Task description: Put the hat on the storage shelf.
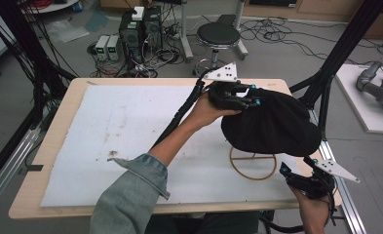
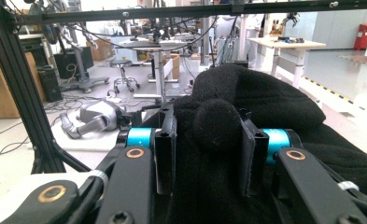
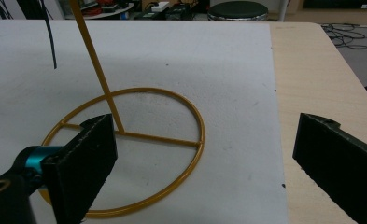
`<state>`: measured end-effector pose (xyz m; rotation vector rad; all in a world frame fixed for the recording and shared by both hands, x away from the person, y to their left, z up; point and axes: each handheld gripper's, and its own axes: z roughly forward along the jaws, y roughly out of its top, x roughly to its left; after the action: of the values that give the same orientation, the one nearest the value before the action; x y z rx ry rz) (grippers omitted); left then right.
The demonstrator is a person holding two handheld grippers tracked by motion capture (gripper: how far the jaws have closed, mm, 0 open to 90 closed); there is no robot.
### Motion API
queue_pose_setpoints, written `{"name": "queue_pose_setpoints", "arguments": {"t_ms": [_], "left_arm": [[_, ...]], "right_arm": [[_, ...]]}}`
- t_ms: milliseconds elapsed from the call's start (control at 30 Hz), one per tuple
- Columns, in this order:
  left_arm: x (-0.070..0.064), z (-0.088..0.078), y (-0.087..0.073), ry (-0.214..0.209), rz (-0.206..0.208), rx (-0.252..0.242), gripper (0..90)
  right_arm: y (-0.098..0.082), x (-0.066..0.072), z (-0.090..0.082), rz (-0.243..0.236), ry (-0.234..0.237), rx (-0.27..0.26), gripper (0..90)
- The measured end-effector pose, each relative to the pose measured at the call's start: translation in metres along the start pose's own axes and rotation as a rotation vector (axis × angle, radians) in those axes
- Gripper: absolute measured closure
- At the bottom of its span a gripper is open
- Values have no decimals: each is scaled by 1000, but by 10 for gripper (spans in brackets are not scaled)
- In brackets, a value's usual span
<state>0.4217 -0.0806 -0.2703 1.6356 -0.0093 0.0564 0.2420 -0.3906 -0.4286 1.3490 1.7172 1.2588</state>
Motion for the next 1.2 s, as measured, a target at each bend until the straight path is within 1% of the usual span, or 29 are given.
{"name": "queue_pose_setpoints", "arguments": {"t_ms": [133, 233, 300, 467, 500, 733, 867, 1000, 1067, 1100, 1200], "left_arm": [[1, 1, -2, -3, -18, 5, 623], [2, 0, -3, -6, -20, 19, 598], [2, 0, -3, -8, -27, 17, 585], [3, -1, -3, -6, -16, 22, 543], [3, -1, -3, -5, -20, 23, 533], [3, -3, -3, -9, -21, 33, 505], [2, -4, -2, -8, -14, 35, 497], [1, -9, 0, -12, -11, 24, 495], [1, -13, 2, -1, -10, 13, 493], [2, -16, 3, 1, -4, 18, 490], [3, -26, 5, 24, -9, 10, 463]], "right_arm": [[0, 0, 0, -1, 0, 0, 59], [0, 0, 0, -1, 0, 1, 59], [0, 0, 0, 0, 0, 1, 59], [0, 1, 0, 2, -1, 2, 59], [0, 1, 0, 0, -1, 2, 59], [0, 0, 0, -1, -1, 1, 59], [0, 0, 0, -1, -1, 2, 59], [0, 1, 0, -4, 0, 2, 59], [0, 0, 0, -3, 0, 4, 59], [0, 0, 0, -1, 0, 3, 59], [0, 0, 0, -3, -1, 3, 59]]}}
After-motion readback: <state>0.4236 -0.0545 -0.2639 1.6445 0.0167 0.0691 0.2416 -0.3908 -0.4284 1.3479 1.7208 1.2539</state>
